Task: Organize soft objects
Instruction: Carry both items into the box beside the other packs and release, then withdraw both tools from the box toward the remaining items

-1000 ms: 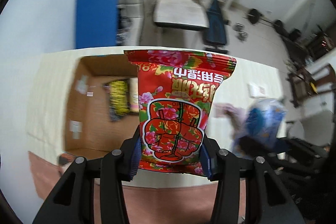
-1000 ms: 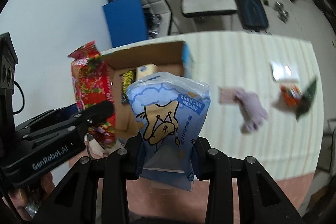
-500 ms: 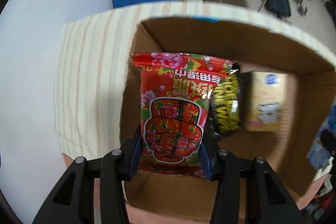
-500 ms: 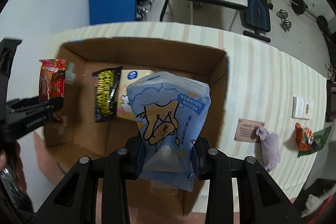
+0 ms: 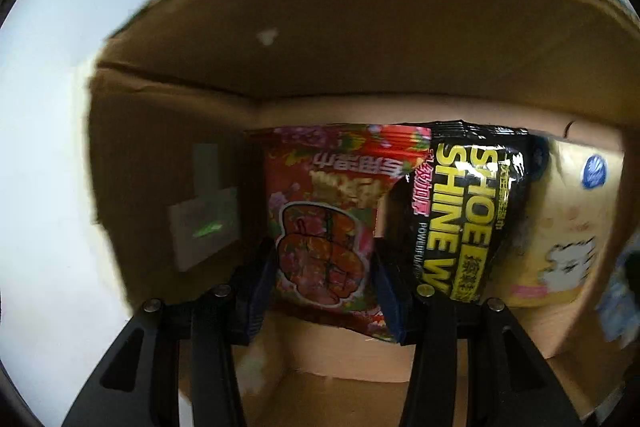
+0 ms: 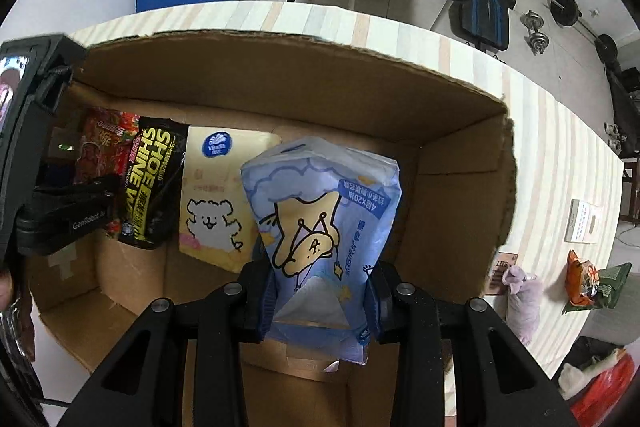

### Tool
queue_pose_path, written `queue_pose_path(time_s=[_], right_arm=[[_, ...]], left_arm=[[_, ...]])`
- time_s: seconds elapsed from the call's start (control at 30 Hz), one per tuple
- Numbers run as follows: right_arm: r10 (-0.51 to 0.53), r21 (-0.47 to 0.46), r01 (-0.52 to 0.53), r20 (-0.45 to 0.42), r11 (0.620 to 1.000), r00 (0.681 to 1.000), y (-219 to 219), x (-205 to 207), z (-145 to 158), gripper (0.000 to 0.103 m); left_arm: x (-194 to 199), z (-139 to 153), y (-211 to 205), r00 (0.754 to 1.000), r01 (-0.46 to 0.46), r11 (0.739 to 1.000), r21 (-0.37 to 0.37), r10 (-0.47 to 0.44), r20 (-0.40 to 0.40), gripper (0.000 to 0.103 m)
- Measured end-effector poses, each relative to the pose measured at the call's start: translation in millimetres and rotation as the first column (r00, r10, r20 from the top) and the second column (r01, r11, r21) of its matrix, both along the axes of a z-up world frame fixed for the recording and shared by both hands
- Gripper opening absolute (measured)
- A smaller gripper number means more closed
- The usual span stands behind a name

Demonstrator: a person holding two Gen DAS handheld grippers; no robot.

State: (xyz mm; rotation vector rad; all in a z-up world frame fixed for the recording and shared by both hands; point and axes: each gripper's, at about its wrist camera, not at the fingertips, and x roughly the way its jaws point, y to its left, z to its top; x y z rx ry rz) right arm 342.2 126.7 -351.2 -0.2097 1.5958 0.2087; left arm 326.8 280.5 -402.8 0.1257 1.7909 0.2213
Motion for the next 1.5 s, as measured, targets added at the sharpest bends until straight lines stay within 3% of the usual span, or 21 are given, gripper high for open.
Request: queue_pose_path(time_s=[0.3, 0.37, 0.47, 0.6, 0.67, 0.8, 0.9, 1.13, 1.5], right_arm=[[-0.015, 0.010, 0.015, -0.003, 1.000, 1.000, 0.6, -0.9, -3.5, 0.042], [-0.022, 0.005, 0.022, -0.006, 1.000, 1.000, -0.1, -1.8, -1.5, 0.056], [-0.034, 0.010, 0.034, -0.001, 0.999, 0.999, -0.6, -5.5, 5.0, 0.080], [-0.055, 0.030, 0.055, 0.016, 0.998, 0.998, -2.0, -12.1, 18.3, 0.090], [-0.068, 0.046, 0.067, 0.020, 0.997, 0.998, -2.8, -16.2, 24.1, 0.103], [-0.063, 0.045, 0.061, 0.039, 0.997, 0.997, -0.1, -27.7, 33.2, 0.103], [-0.070, 0.058, 0.067, 0.041, 0.996, 0.997, -1.5, -38.8, 36.9, 0.103], [-0.075, 0.080, 0.070, 0.068, 0.994, 0.995, -7.8, -68.6, 48.7, 0.103], [-0.062, 0.132, 0.035, 0.207, 0.991, 0.976, -30.6, -132.0, 112.4, 0.103]], left_arm=[[-10.6, 18.6, 13.3, 0.998, -0.046, 0.998, -0.050, 0.048, 0.031, 0.046], [-12.9, 27.3, 19.4, 0.997, -0.068, 0.996, -0.065, 0.071, 0.041, 0.056], [-20.8, 48.9, 24.5, 0.992, -0.065, 0.994, -0.084, 0.073, 0.100, 0.087], [-33.1, 67.7, 30.7, 0.986, -0.087, 0.988, -0.125, 0.104, 0.134, 0.092], [-41.2, 76.4, 29.6, 0.982, -0.100, 0.982, -0.161, 0.123, 0.142, 0.100], [-38.0, 95.6, 21.6, 0.977, -0.102, 0.978, -0.184, 0.133, 0.167, 0.100], [-42.9, 88.6, 18.2, 0.972, -0.098, 0.975, -0.201, 0.137, 0.190, 0.100], [-76.4, 109.4, 17.5, 0.944, -0.089, 0.980, -0.176, 0.139, 0.298, 0.100], [-143.9, 161.7, -6.9, 0.891, -0.053, 0.989, -0.135, 0.108, 0.440, 0.100]])
